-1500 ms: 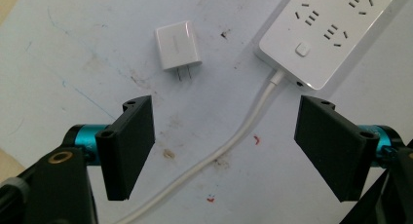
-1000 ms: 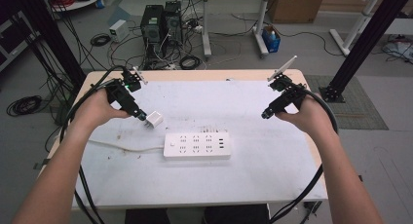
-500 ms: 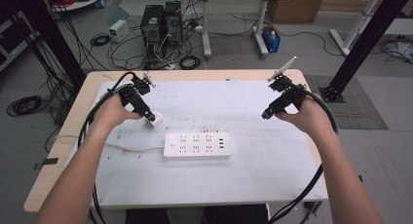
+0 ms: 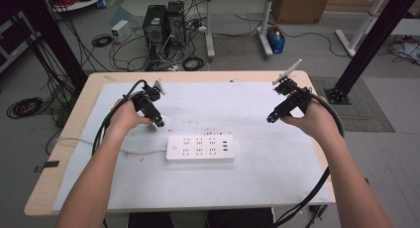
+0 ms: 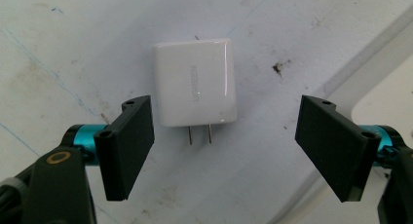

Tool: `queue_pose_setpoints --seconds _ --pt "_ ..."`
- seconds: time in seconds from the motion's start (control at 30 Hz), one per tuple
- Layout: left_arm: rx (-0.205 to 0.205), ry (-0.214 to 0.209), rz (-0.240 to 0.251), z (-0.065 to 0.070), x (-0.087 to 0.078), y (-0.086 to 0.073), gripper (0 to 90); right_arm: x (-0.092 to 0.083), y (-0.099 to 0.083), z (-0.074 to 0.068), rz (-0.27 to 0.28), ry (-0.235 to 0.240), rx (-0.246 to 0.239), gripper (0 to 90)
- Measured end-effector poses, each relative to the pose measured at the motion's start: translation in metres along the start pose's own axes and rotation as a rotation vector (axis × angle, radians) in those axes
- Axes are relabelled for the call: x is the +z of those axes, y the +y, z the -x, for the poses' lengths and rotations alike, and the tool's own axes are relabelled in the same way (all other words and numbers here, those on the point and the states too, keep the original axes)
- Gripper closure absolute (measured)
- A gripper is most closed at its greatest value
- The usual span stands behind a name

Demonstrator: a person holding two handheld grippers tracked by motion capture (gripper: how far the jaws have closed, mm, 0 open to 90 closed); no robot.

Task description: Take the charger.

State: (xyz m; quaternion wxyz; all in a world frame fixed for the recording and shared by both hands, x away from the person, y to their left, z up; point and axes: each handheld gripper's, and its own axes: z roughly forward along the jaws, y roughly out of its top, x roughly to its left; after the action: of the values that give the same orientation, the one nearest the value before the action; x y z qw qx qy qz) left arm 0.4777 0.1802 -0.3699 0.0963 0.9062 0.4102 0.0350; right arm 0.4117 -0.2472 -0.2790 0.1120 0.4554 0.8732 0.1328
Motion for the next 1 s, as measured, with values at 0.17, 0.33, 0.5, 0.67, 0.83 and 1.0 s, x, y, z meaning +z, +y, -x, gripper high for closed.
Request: queue_pose_setpoints --seconds 0.17,0.33,0.5,0.67,0.83,1.0 --pt "-0.001 0.007 -0.027 -0.002 0.013 0.003 22.2 0.001 -0.001 0.0 0.0 0.002 0.001 12.5" --pt "-0.013 0.023 -0.039 -0.007 0.023 0.005 22.2 0.004 -0.003 0.001 -0.008 0.001 -0.001 12.6" --pt "-0.015 0.041 -0.053 -0.008 0.028 0.006 22.2 0.005 -0.005 0.002 -0.01 0.002 0.003 12.5" --pt "-0.024 0.035 -0.056 -0.01 0.033 0.006 25.4 0.005 -0.006 0.003 -0.009 0.004 0.007 12.6" --pt "-0.018 0.036 -0.062 -0.01 0.035 0.007 27.6 0.006 -0.006 0.003 -0.012 0.003 0.005 12.6" --pt "-0.027 0.035 -0.059 -0.011 0.037 0.006 34.8 0.006 -0.007 0.003 -0.007 0.005 0.006 12.6"
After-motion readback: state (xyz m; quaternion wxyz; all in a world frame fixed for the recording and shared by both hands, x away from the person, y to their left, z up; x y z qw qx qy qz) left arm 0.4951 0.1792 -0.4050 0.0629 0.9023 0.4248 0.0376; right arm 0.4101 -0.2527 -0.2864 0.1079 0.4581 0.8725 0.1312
